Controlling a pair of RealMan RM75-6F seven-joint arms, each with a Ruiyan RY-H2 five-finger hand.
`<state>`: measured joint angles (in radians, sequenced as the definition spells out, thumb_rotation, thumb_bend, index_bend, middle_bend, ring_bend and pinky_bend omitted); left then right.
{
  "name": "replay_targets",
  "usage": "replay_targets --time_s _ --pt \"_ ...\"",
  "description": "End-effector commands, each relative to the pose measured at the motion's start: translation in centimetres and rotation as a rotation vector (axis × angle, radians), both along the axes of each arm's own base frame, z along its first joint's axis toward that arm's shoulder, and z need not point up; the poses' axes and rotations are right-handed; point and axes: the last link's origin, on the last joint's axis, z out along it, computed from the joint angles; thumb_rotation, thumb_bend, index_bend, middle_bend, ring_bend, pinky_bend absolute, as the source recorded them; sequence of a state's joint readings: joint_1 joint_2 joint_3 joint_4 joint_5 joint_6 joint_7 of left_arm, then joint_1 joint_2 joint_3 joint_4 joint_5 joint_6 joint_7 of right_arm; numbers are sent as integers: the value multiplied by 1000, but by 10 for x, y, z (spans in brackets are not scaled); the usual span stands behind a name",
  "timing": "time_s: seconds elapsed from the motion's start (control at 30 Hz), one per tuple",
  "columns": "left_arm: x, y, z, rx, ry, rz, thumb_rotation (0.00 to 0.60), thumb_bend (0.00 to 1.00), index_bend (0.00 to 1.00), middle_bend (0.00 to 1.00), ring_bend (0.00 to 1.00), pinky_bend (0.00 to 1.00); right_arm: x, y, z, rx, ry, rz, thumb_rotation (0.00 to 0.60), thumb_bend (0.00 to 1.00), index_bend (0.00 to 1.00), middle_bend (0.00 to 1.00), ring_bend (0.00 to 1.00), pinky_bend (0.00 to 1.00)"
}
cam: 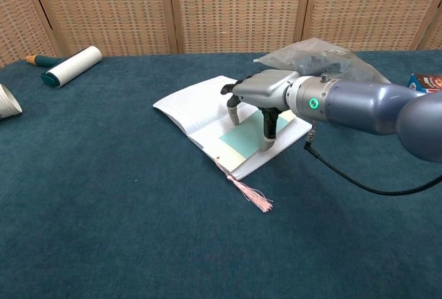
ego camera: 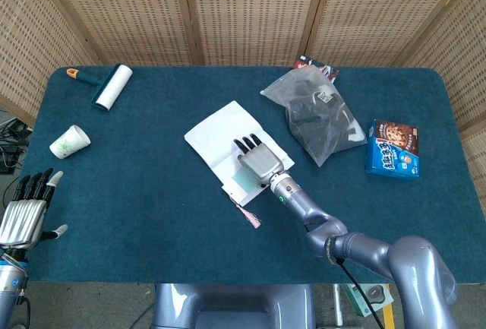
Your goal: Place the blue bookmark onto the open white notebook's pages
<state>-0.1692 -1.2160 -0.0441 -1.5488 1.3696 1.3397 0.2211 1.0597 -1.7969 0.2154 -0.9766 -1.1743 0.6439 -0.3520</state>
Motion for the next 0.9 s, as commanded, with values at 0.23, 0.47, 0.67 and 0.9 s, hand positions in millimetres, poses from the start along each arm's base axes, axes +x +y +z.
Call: replay_targets --time_s 0.23,0.47,0.67,0.9 --pt "-1 0 1 -7 1 11 600 0 0 0 0 0 11 -10 -8 1 -5 -5 600 197 583 48 0 44" --pt "-2 1 0 -8 3 15 600 0 0 0 0 0 16 -22 -11 -13 1 -13 600 197 583 48 0 45" --pt "-3 1 -1 -14 4 19 600 0 0 0 0 0 16 -30 -14 -22 13 -19 600 197 582 47 0 44" --pt "-2 1 -2 -16 4 16 600 0 0 0 0 0 18 -33 -14 -34 8 -8 600 196 577 41 0 42"
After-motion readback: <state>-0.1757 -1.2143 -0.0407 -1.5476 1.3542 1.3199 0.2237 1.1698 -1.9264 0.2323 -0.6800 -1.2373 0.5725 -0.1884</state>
